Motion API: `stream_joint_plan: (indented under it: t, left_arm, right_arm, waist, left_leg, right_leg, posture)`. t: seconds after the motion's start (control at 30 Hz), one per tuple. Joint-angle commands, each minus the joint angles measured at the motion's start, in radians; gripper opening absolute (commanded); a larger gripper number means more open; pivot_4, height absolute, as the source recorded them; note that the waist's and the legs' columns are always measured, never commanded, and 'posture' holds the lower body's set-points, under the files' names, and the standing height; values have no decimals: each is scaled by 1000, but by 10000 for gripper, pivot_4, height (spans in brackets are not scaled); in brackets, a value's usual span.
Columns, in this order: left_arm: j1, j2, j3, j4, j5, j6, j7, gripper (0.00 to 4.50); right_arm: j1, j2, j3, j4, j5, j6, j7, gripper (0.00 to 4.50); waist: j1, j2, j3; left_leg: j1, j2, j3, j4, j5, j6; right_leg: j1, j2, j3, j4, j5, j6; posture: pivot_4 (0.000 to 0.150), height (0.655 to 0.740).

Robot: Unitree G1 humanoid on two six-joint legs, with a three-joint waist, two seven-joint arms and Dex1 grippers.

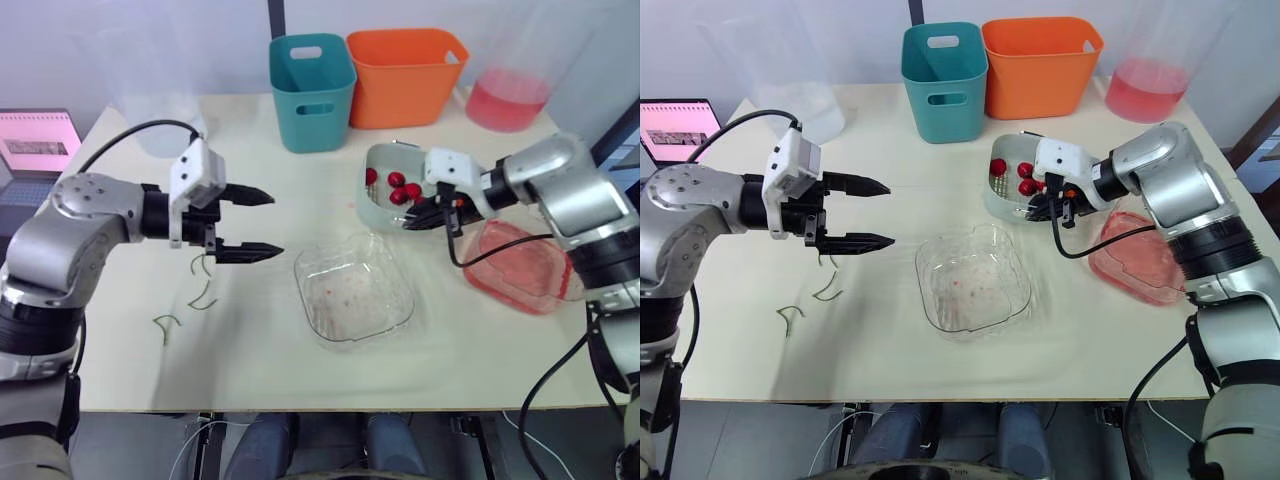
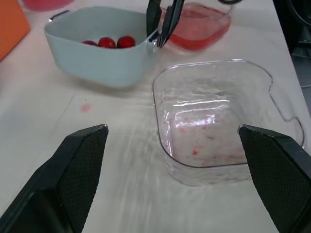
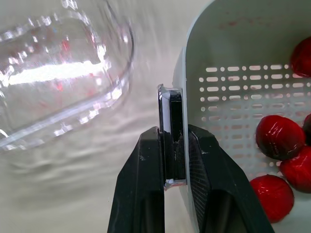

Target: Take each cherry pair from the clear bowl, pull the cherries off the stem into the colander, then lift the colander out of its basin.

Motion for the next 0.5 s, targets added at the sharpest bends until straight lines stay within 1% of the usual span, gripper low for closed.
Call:
stream_joint_plan:
  t: [0.03, 0.2, 0.27, 0.3, 0.43, 0.47, 0.5]
  left_arm:
    - [20, 24, 51, -45, -20, 7, 14, 45000]
    - [38, 28, 59, -59, -25, 11, 26, 45000]
    - [39, 29, 58, -60, -26, 13, 29, 45000]
    - [38, 30, 57, -59, -26, 13, 30, 45000]
    - [35, 31, 55, -46, -23, 8, 28, 45000]
    - [33, 33, 56, -40, -23, 6, 25, 45000]
    - [31, 35, 59, -32, -23, 6, 23, 45000]
  right_arm:
    - [-35, 15, -8, 30, -51, -61, 13, 1878]
    - [-16, 42, -13, 67, -85, -86, 25, 1878]
    - [-18, 49, -21, 81, -93, -90, 26, 12242]
    - [-19, 51, -25, 86, -97, -91, 26, 15963]
    - [-24, 45, -49, 78, -100, -85, 30, 37214]
    - [-26, 37, -61, 67, -96, -80, 30, 41826]
    - [-28, 25, -80, 53, -87, -70, 30, 41826]
  waist:
    - [-2, 0, 0]
    - [-5, 0, 0]
    - [-4, 0, 0]
    - [-3, 0, 0]
    - [-3, 0, 0]
    - [-3, 0, 0]
    - [-3, 0, 0]
  left_leg:
    - [0, 0, 0, 0, 0, 0]
    - [0, 1, 0, 0, 0, 0]
    - [0, 1, 0, 0, 0, 0]
    - [0, 0, 0, 0, 0, 0]
    - [0, 0, 0, 0, 0, 0]
    - [0, 0, 0, 0, 0, 0]
    - [0, 0, 0, 0, 0, 0]
  right_leg:
    - [0, 0, 0, 0, 0, 0]
    - [-1, 1, 0, 1, 0, 0]
    - [-1, 1, 0, 1, 0, 0]
    - [-1, 1, 0, 1, 0, 0]
    - [-1, 0, 0, 1, 0, 0]
    - [-1, 0, 0, 1, 0, 0]
    - [-1, 0, 0, 1, 0, 0]
  posture:
    - [1500, 7400]
    - [1500, 7400]
    - [1500, 7400]
    - [1500, 7400]
    - [1500, 7400]
    - [1500, 7400]
    - [1500, 7400]
